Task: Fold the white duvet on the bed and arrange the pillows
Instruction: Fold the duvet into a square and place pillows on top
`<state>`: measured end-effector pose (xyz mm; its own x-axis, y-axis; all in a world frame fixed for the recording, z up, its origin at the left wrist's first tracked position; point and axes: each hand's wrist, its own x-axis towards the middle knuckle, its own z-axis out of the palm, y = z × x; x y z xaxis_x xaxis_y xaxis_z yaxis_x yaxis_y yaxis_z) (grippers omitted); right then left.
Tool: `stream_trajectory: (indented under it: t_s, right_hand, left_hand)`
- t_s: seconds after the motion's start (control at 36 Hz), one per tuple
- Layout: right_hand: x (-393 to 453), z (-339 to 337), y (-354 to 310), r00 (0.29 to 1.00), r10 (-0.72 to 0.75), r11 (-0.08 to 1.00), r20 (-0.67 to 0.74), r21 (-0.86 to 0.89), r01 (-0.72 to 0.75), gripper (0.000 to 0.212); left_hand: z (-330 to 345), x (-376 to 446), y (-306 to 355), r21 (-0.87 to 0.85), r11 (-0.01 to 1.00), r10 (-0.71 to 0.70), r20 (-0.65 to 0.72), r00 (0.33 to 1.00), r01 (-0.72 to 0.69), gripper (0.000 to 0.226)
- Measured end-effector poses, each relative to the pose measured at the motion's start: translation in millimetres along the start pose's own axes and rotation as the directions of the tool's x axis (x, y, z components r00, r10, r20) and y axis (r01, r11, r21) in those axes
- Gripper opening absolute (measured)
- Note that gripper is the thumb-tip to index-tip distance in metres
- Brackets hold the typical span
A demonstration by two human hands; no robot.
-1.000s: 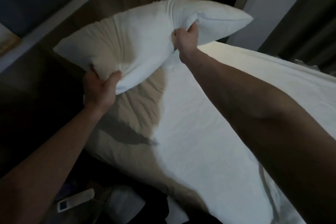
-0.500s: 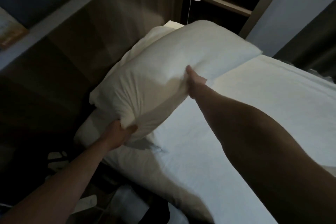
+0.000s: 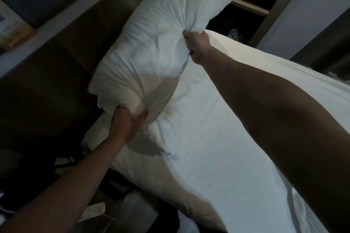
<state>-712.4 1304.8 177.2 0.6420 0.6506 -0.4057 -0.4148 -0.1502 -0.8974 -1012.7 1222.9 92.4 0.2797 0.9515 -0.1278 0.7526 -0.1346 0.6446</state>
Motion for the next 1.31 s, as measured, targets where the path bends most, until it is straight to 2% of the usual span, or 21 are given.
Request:
stream_trajectory:
  t_s: [0.08,0.14,0.22,0.31,0.39,0.47,0.58,0.64,0.75,0.83,0.92,1.0,1.08,1.17,1.31]
  right_hand:
    - [-2.2,-11.6,23.1,0.994,0.084,0.978,0.073,-0.198,-0.068,0.052]
    - [-7.2,-21.2,44.6,0.993,0.099,0.936,0.059,-0.344,-0.073,0.057]
    - [-13.1,-30.7,77.2,0.987,0.153,0.872,0.056,-0.477,-0.108,0.068]
    - [-19.9,-40.4,97.1,0.974,0.22,0.804,0.061,-0.577,-0.145,0.075]
    - [-32.2,-49.2,103.9,0.97,0.223,0.743,0.099,-0.662,-0.103,0.074]
    - [-50.1,-61.7,105.2,0.968,0.206,0.73,0.145,-0.681,-0.054,0.072]
    - [-80.3,-91.8,107.3,0.958,0.183,0.669,0.221,-0.742,0.044,0.073]
    - [-94.8,-109.7,107.8,0.955,0.176,0.658,0.237,-0.751,0.065,0.073]
    - [-119.8,-147.4,103.8,0.954,0.188,0.662,0.235,-0.747,0.054,0.073]
    - [-131.0,-177.1,98.1,0.959,0.189,0.668,0.212,-0.744,0.033,0.073]
    - [-136.4,-199.1,89.1,0.959,0.213,0.725,0.189,-0.688,-0.025,0.071]
    - [-138.6,-204.7,75.5,0.945,0.286,0.825,0.16,-0.542,-0.158,0.064]
    - [-133.7,-193.6,59.3,0.941,0.302,0.89,0.155,-0.4,-0.22,0.06]
    - [-129.2,-175.0,52.6,0.943,0.303,0.911,0.134,-0.333,-0.245,0.04]
    - [-121.9,-143.9,59.8,0.934,0.335,0.913,0.123,-0.287,-0.29,0.041]
  left_hand:
    - [1.0,4.6,-4.5,0.111,0.994,-0.037,0.114,0.993,0.024,0.058]
    - [2.9,11.2,-8.4,0.193,0.976,-0.139,0.214,0.967,0.098,0.058]
    - [1.9,25.8,-12.7,0.243,0.939,-0.305,0.257,0.917,0.244,0.072]
    - [-0.7,38.4,-11.6,0.249,0.925,-0.351,0.277,0.895,0.286,0.084]
    - [-3.0,41.5,-14.7,0.262,0.911,-0.394,0.326,0.859,0.318,0.097]
    - [-5.0,36.3,-18.2,0.27,0.906,-0.4,0.302,0.865,0.325,0.093]
    - [-14.4,25.2,-17.7,0.304,0.899,-0.369,0.139,0.919,0.315,0.08]
    - [-18.6,21.6,-18.7,0.309,0.896,-0.359,0.077,0.93,0.32,0.078]
    - [-21.0,15.3,-10.7,0.348,0.877,-0.375,0.069,0.925,0.33,0.078]
    - [-19.0,6.5,4.3,0.325,0.899,-0.319,0.027,0.947,0.293,0.071]
    - [-19.0,-1.4,23.8,0.134,0.963,-0.233,-0.03,0.972,0.235,0.071]
    - [-25.9,-0.2,50.1,-0.078,0.977,-0.204,-0.101,0.974,0.197,0.075]
    - [-29.8,-0.5,90.0,-0.272,0.953,-0.168,-0.114,0.979,0.132,0.054]
    - [-21.9,-14.0,125.9,-0.344,0.939,-0.011,-0.089,0.996,-0.02,0.032]
    - [-6.1,-35.7,110.1,-0.42,0.889,0.2,0.002,0.98,-0.181,0.022]
